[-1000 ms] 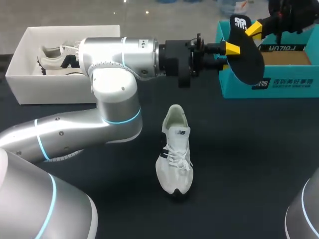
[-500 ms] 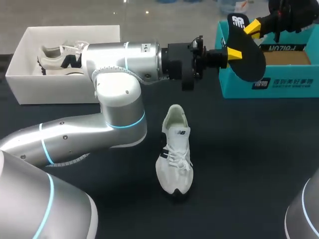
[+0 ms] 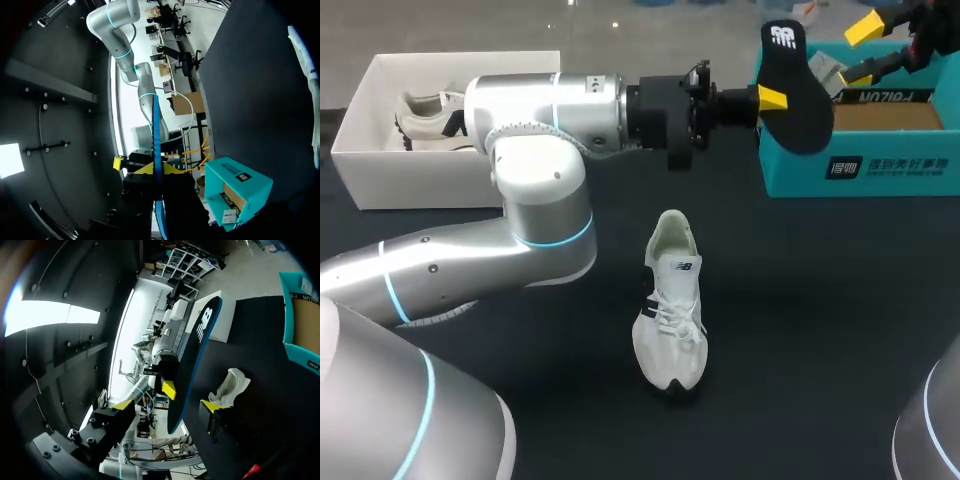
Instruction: Take the shoe out of the shoebox, open the shoe tongue, remove and reinsert the insole, then place the shoe into the shoebox
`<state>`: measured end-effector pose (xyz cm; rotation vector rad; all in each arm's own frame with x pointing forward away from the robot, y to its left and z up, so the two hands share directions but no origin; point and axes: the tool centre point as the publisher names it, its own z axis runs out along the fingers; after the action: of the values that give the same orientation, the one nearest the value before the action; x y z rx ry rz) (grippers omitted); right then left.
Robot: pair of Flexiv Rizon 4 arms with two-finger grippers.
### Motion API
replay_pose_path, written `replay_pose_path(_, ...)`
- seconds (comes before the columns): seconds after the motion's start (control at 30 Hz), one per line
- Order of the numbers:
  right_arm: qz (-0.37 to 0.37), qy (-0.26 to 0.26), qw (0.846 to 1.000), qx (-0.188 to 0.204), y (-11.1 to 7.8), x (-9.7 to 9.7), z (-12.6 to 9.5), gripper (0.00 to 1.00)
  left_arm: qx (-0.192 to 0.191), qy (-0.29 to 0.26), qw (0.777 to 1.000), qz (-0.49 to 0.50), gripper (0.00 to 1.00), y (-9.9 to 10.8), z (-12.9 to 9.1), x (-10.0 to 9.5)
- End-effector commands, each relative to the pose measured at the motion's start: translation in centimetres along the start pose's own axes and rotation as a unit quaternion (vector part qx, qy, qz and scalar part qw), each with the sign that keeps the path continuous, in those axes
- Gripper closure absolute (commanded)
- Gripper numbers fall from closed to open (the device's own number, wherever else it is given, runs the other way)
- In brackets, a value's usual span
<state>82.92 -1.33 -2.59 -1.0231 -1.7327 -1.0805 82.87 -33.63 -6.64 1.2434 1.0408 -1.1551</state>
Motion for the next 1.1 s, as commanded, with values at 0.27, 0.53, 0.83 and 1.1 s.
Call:
replay_pose_path(0.27, 0.04, -0.02, 0.98, -0.194, -4.1, 0.8, 0.8, 0.0, -0.013, 0.01, 1.0, -0.006, 1.0, 0.4, -2.7, -0.8)
replay_pose_path(0.53, 0.031, -0.023, 0.976, -0.214, -4.0, 0.8, 0.6, 0.0, -0.009, 0.006, 1.0, -0.009, 1.0, 0.3, -3.3, -1.4)
replay_pose_path(0.83, 0.059, -0.014, 0.973, -0.224, -3.4, -0.8, 1.2, 0.0, -0.01, 0.013, 1.0, -0.022, 1.0, 0.5, -3.4, -1.4)
replay_pose_path(1.1, 0.06, 0.019, 0.965, -0.254, -0.4, -3.3, 0.3, 0.0, -0.01, 0.006, 1.0, -0.022, 1.0, 0.4, -3.6, -1.7)
